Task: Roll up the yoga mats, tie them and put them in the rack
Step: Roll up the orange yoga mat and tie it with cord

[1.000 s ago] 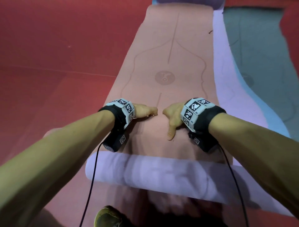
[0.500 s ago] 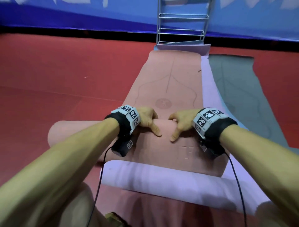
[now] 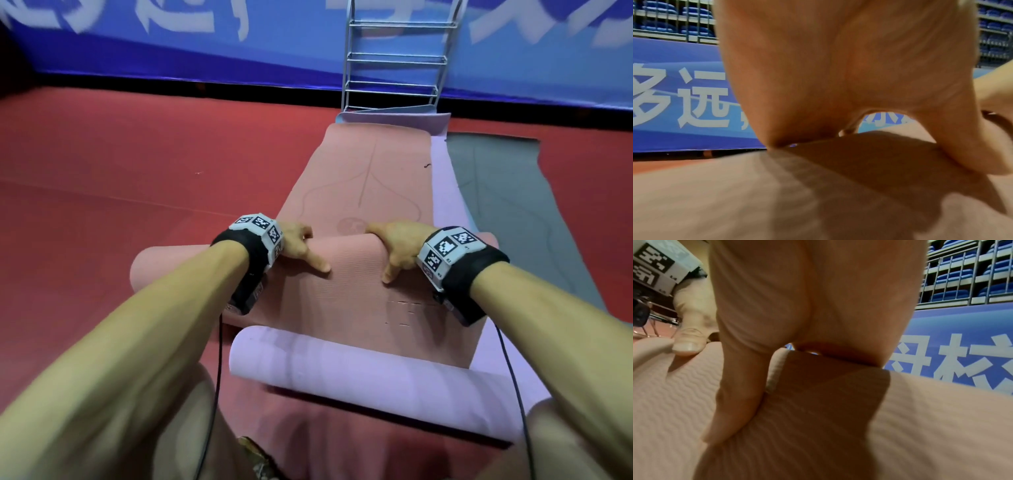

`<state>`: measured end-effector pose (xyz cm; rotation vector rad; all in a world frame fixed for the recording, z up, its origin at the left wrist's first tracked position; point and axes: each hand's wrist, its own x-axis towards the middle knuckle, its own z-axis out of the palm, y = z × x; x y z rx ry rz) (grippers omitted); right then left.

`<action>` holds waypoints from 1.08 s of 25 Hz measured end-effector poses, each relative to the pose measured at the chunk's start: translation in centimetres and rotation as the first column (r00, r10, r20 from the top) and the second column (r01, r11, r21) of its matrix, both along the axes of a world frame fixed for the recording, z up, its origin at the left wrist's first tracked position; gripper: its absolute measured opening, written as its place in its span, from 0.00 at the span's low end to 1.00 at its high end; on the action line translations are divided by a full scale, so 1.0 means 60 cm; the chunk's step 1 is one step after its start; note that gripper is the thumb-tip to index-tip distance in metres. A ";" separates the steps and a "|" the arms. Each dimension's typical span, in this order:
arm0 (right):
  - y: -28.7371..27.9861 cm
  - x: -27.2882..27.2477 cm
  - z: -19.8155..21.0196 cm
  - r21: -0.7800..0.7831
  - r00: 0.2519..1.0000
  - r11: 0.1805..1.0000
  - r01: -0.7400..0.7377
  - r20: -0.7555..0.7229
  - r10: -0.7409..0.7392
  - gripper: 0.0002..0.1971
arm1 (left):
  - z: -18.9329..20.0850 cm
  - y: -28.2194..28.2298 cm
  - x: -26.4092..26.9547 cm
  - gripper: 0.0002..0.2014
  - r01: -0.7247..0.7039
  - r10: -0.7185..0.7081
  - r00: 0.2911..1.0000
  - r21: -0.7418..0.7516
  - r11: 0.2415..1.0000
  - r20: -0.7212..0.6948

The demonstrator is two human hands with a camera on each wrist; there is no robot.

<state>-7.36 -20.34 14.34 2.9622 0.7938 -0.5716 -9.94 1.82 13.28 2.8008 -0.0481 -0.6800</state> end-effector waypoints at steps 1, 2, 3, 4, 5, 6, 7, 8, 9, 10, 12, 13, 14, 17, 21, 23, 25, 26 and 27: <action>-0.002 -0.002 0.003 -0.015 1.000 1.000 0.006 0.021 -0.006 0.45 | 0.007 0.002 -0.003 0.39 -0.002 0.002 1.000 0.003 1.000 0.012; -0.003 -0.002 0.004 -0.038 0.999 0.999 0.023 0.033 -0.022 0.45 | 0.014 -0.001 -0.006 0.38 0.004 -0.004 0.999 -0.007 1.000 0.035; -0.003 -0.003 0.010 -0.057 0.999 0.998 0.035 0.039 -0.033 0.43 | 0.021 -0.009 -0.009 0.37 0.012 -0.011 0.997 -0.014 1.000 0.072; -0.002 -0.007 0.016 -0.060 0.999 0.997 0.045 0.023 -0.043 0.40 | 0.027 -0.020 -0.013 0.36 0.018 -0.016 0.993 -0.015 1.000 0.116; -0.001 -0.009 0.023 -0.044 0.999 0.998 0.044 -0.009 -0.044 0.37 | 0.031 -0.033 -0.015 0.35 0.027 -0.027 0.985 0.002 1.000 0.170; 0.000 -0.012 0.030 -0.011 0.998 0.999 0.040 -0.043 -0.041 0.36 | 0.035 -0.049 -0.019 0.34 0.042 -0.049 0.972 0.035 0.999 0.231; 0.002 -0.013 0.034 0.027 0.997 0.999 0.037 -0.066 -0.035 0.34 | 0.035 -0.066 -0.022 0.33 0.058 -0.080 0.956 0.089 0.994 0.282; 0.004 -0.015 0.036 0.063 0.996 0.997 0.039 -0.076 -0.034 0.34 | 0.034 -0.085 -0.024 0.34 0.081 -0.122 0.937 0.139 0.987 0.326; 0.005 -0.018 0.036 0.088 0.997 0.996 0.035 -0.068 -0.029 0.35 | 0.030 -0.101 -0.024 0.35 0.106 -0.162 0.924 0.175 0.979 0.346; 0.004 -0.019 0.033 0.089 0.999 0.996 0.025 -0.048 -0.020 0.37 | 0.029 -0.112 -0.025 0.37 0.133 -0.194 0.917 0.190 0.973 0.349; -0.005 -0.023 0.022 0.060 1.000 0.998 -0.018 -0.014 0.019 0.40 | 0.035 -0.113 -0.027 0.35 0.170 -0.206 0.939 0.147 0.974 0.276; -0.011 -0.025 0.016 0.047 0.999 0.998 -0.046 -0.002 0.046 0.39 | 0.037 -0.104 -0.025 0.33 0.176 -0.193 0.962 0.102 0.979 0.194; -0.016 -0.030 0.011 0.035 0.997 0.997 -0.075 0.013 0.075 0.38 | 0.037 -0.094 -0.024 0.32 0.166 -0.171 0.980 0.062 0.984 0.098; -0.019 -0.036 -0.007 -0.090 0.974 0.977 -0.191 0.108 0.201 0.37 | 0.031 -0.066 -0.020 0.36 0.074 -0.073 0.990 0.007 0.997 -0.121; -0.012 -0.049 -0.038 -0.121 0.966 0.967 -0.225 0.106 0.238 0.44 | 0.023 -0.049 -0.023 0.35 0.067 -0.063 0.979 0.012 0.998 -0.195; -0.025 -0.059 -0.041 0.059 0.991 0.992 -0.113 -0.069 0.117 0.48 | 0.022 -0.041 -0.025 0.36 0.110 -0.109 0.991 0.020 0.994 -0.079; -0.047 -0.065 -0.031 0.182 0.952 0.982 0.050 -0.305 0.008 0.42 | 0.017 -0.036 -0.031 0.38 0.170 -0.174 0.982 0.066 0.983 0.068; -0.057 -0.065 -0.024 0.197 0.933 0.976 0.096 -0.359 -0.019 0.36 | 0.015 -0.035 -0.035 0.40 0.196 -0.207 0.971 0.104 0.975 0.116; -0.064 -0.064 -0.018 0.202 0.930 0.973 0.115 -0.366 -0.034 0.31 | 0.013 -0.035 -0.040 0.43 0.208 -0.228 0.964 0.142 0.968 0.135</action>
